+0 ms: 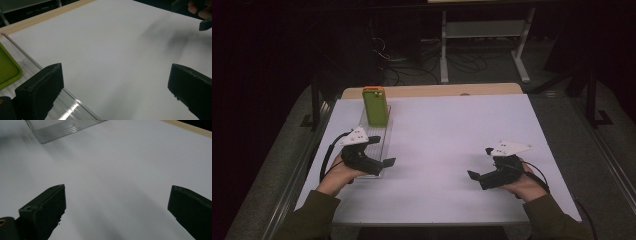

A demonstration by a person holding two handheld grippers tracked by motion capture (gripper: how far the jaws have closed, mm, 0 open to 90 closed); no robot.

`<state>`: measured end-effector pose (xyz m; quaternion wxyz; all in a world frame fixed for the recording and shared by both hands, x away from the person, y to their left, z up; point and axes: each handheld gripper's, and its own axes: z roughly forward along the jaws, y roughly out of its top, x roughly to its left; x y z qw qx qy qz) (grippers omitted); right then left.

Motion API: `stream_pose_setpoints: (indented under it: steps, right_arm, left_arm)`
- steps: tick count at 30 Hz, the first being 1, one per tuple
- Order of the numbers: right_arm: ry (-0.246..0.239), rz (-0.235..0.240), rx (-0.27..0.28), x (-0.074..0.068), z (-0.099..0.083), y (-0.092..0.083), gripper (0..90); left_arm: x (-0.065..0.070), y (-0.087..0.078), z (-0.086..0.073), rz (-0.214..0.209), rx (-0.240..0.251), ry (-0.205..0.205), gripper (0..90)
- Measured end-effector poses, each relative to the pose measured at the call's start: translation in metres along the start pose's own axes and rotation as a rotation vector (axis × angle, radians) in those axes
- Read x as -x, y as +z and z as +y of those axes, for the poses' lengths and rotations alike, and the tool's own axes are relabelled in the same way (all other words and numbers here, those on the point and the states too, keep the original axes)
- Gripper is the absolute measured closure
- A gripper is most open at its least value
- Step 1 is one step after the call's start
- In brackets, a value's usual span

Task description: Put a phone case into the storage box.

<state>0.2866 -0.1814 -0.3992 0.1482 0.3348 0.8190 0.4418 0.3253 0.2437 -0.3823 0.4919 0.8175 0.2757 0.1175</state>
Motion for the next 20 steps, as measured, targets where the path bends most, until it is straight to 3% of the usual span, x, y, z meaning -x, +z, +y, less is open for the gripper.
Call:
stream_pose_setpoints:
  steps: [10,20]
  right_arm:
    - [0.001,0.007,0.019,0.0,0.004,-0.003,1.0]
    - [-0.003,0.011,0.034,-0.001,0.004,-0.004,0.9]
  left_arm:
    - [0.003,0.001,-0.016,-0.009,-0.018,0.01,0.0]
    - [0.003,0.001,-0.017,-0.011,-0.018,0.023,0.0]
